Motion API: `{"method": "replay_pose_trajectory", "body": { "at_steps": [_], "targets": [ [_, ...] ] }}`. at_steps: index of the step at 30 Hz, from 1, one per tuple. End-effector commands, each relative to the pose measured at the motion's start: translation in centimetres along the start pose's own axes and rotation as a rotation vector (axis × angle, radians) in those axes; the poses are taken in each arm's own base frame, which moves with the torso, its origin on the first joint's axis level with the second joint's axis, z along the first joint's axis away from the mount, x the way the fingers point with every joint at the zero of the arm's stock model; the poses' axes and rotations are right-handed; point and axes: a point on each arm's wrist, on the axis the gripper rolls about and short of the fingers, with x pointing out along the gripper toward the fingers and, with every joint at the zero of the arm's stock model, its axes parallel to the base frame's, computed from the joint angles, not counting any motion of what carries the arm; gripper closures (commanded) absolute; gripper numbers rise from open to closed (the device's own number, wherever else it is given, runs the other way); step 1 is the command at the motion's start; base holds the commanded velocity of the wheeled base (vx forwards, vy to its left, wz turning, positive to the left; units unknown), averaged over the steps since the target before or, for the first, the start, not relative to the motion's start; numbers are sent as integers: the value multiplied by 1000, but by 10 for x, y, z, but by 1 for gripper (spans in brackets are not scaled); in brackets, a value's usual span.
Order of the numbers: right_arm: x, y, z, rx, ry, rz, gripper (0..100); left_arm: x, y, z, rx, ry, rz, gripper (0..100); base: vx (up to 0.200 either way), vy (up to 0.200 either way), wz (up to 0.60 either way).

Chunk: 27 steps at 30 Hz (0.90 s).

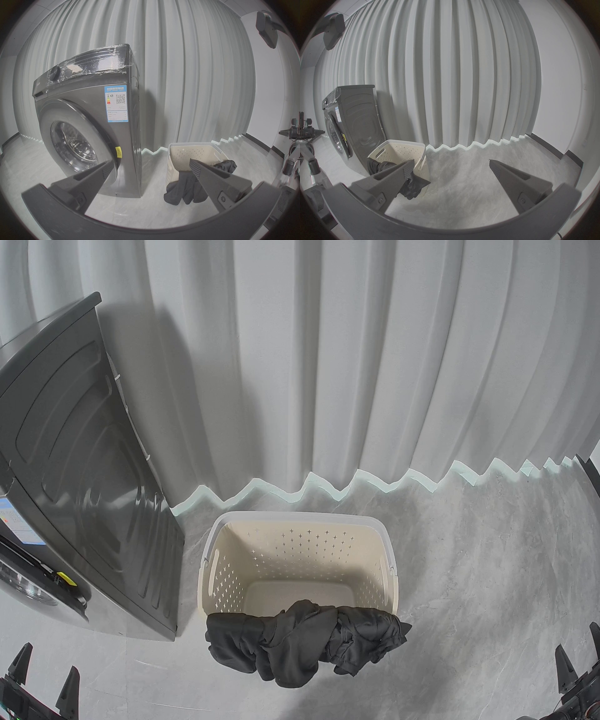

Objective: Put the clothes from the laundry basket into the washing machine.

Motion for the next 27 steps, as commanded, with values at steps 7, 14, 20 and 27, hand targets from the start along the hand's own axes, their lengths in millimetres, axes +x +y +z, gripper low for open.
{"method": "replay_pose_trajectory", "body": {
  "at_steps": [7,14,20,27],
  "targets": [
    [0,0,-5,0,1,0,0,0,0,-5,1,-1,1,0,29,0,0],
    [0,0,-5,0,1,0,0,0,0,-5,-1,-1,1,0,29,0,0],
    [0,0,-5,0,1,0,0,0,0,-5,1,-1,1,0,200,0,0],
    [0,0,-5,0,1,0,0,0,0,-5,1,-1,2,0,57,0,0]
  ]
}}
